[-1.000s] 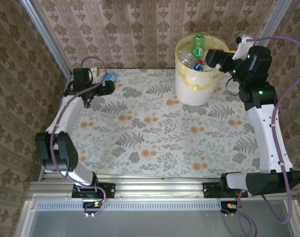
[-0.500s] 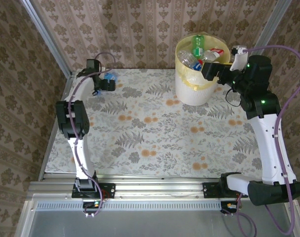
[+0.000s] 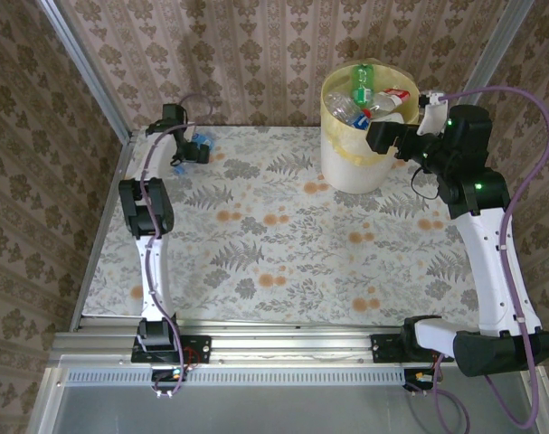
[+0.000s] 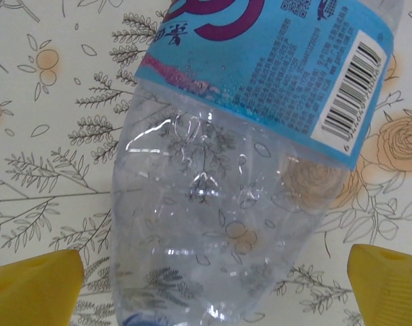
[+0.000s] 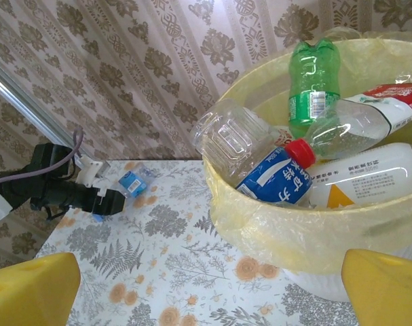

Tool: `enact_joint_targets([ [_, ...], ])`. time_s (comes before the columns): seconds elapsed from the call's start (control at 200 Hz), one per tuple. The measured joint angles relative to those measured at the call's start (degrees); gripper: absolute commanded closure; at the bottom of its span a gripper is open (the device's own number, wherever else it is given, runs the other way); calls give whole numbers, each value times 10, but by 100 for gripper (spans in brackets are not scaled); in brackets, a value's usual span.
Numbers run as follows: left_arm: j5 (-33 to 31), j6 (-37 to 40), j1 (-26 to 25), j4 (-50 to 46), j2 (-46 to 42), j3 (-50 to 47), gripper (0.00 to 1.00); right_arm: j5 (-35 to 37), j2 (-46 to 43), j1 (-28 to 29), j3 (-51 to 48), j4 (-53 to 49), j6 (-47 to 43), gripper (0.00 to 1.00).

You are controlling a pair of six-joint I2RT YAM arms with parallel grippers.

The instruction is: Throw the plastic bottles in the bin

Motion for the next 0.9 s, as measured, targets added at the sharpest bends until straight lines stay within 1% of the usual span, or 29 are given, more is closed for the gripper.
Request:
enact_joint_targets([
  [0.165, 9, 3, 0, -24, 37, 49, 0, -2, 0, 0, 0, 0, 0, 0],
  [0.25, 16, 4, 0, -28, 47, 55, 0, -2, 0, 0, 0, 0, 0, 0],
  [0.32, 21, 4, 0, -32, 54, 55, 3, -4, 0, 0, 0, 0, 0, 0],
  [0.38, 27, 4, 0, -34, 58, 55, 9, -4, 0, 0, -1, 0, 0, 0],
  [0.53, 45, 5, 4, -34, 60, 55, 35, -4, 0, 0, -4, 0, 1, 0],
  [0.675, 54, 8, 7, -23, 56, 45, 51, -4, 0, 0, -16, 2, 3, 0],
  [0.785, 58, 8, 7, 15, 21, -23, 55, -4, 0, 0, -30, 2, 7, 0],
  [0.9, 71, 5, 7, 64, -48, -146, 55, -5, 0, 0, -44, 6, 12, 0],
])
